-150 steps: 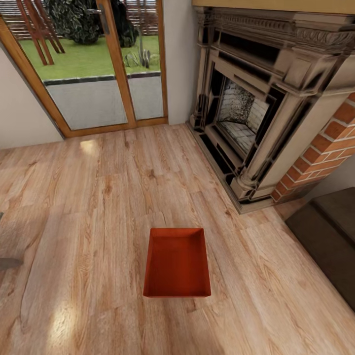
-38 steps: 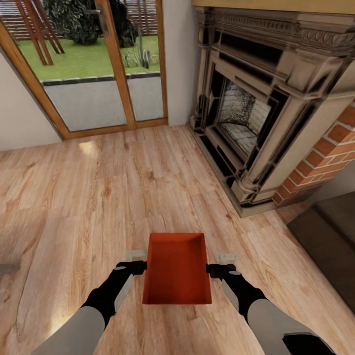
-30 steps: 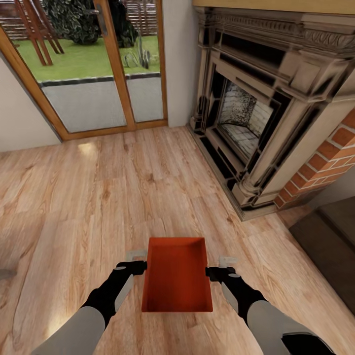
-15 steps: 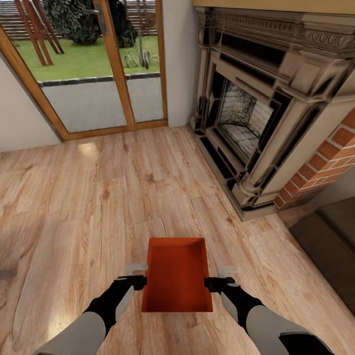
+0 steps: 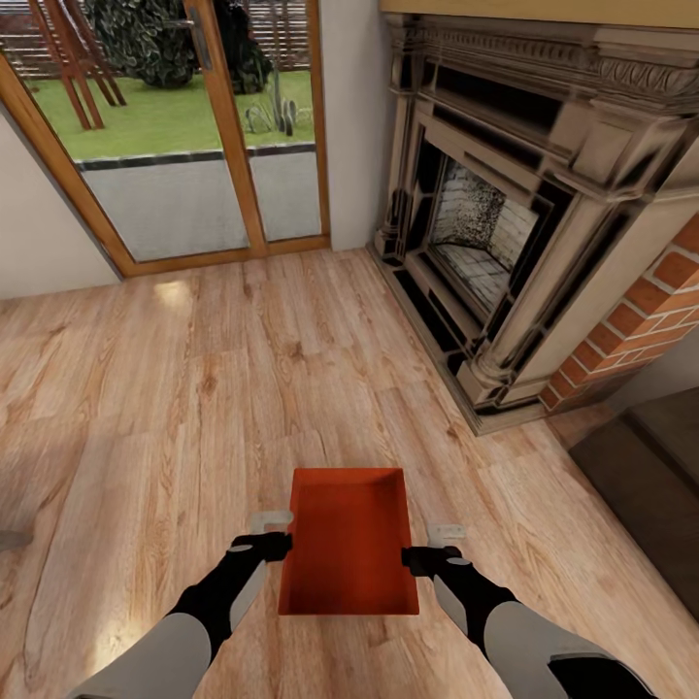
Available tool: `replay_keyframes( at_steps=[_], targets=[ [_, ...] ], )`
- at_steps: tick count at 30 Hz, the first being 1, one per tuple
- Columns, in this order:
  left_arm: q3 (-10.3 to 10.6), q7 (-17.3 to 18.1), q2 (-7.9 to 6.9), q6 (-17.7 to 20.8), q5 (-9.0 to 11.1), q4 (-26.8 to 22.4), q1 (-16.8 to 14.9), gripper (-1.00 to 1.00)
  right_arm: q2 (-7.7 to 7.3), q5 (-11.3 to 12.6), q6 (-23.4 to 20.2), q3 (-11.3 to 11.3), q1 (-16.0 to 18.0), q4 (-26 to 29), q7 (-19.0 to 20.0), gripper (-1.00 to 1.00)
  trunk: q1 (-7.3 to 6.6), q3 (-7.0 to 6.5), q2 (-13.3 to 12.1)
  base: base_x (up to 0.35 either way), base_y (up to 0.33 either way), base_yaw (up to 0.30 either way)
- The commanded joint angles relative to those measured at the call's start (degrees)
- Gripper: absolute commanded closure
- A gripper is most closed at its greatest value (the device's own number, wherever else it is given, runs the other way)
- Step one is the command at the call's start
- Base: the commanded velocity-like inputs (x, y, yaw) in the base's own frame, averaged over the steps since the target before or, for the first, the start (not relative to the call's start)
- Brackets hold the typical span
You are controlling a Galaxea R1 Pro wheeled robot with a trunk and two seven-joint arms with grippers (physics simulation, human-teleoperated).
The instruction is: Move the two storage containers from the living room to the garage. In the garage, place one container on the floor and stack the other container on top of it (either order is fine).
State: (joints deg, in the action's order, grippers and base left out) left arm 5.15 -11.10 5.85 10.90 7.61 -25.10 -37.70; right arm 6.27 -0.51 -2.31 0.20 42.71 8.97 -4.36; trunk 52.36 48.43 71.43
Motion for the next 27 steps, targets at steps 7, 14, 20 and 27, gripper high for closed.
replay_keyframes(
  at_steps=[7, 14, 20, 27],
  targets=[
    [0.52, -0.6, 0.21, 0.17, 0.65, 0.37, -0.01, -1.0, 0.13, -0.4, -0.45, 0.07, 0.01, 0.08, -0.44, -1.0, 0.0, 0.03, 0.02, 0.001, 0.0, 0.0],
    [0.56, -0.62, 0.3, 0.17, 0.65, 0.31, -0.01, -1.0, 0.11, -0.49, -0.43, 0.06, 0.01, 0.11, -0.81, -1.0, 0.0, 0.03, 0.02, 0.0, 0.0, 0.0],
    [0.56, -0.59, 0.34, 0.17, 0.65, 0.3, -0.01, -1.0, 0.14, -0.54, -0.35, 0.06, 0.01, 0.16, -0.83, -1.0, 0.22, 0.21, 0.42, 0.0, 0.0, 0.0],
    [0.56, -0.51, 0.31, 0.25, 0.64, 0.24, -0.01, -1.0, 0.1, -0.54, -0.33, 0.06, 0.01, 0.17, -0.83, -1.0, 1.76, 1.47, 3.23, 0.0, 0.0, 0.0]
  ],
)
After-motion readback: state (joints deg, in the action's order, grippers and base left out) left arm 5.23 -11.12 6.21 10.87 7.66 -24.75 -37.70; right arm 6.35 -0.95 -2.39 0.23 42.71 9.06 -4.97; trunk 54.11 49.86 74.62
